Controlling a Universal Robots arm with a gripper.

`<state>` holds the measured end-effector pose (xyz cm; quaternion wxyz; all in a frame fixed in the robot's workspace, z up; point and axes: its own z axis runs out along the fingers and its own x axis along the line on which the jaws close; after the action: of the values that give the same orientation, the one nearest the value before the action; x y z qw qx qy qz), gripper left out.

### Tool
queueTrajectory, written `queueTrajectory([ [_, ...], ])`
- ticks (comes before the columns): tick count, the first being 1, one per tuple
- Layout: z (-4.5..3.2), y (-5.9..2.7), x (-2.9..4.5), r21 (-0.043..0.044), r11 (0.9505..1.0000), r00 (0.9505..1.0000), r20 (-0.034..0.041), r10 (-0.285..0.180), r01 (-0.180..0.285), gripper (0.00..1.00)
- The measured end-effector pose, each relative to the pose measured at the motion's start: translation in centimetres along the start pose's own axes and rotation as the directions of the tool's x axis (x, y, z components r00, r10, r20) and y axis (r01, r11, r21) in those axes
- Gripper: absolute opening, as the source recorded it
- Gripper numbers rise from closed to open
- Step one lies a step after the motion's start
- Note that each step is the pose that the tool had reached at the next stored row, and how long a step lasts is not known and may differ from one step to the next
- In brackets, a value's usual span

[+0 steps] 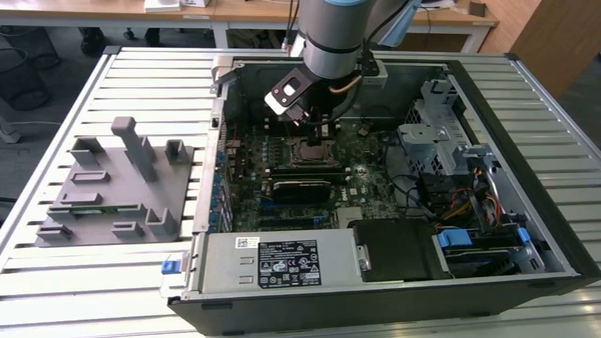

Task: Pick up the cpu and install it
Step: 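Install the first cpu locking lever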

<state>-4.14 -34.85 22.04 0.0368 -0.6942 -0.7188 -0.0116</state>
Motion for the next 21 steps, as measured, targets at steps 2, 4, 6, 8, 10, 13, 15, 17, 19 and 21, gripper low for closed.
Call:
queueTrajectory([
  [2,-0.11,0.0,0.01,0.0001,1.0,1.0,0.0,0.0,0.0,0.11],
  [4,-0.29,-0.01,0.02,0.0,1.0,1.0,0.0,0.0,0.0,0.11],
  [6,-0.47,-0.02,0.03,0.0,1.0,1.0,0.0,0.0,0.0,0.11],
  [8,-0.59,-0.02,0.04,0.0,1.0,1.0,0.0,0.0,0.0,0.11],
  [10,-0.7,-0.02,0.05,0.0,1.0,1.0,0.0,0.0,0.0,0.11],
  [13,-0.81,-0.03,0.06,0.0,1.0,1.0,0.0,0.0,0.0,0.11],
  [15,-0.9,-0.03,0.06,-0.0001,1.0,1.0,-0.0001,0.0,0.0,0.11],
  [17,-0.97,-0.03,0.07,-0.0001,1.0,1.0,-0.0002,0.0,0.0,0.11],
  [19,-1.01,-0.03,0.07,-0.0001,1.0,1.0,-0.0002,0.0,0.0,0.11],
  [21,-1.04,-0.03,0.08,-0.0001,1.0,1.0,-0.0001,0.0,0.0,0.11],
])
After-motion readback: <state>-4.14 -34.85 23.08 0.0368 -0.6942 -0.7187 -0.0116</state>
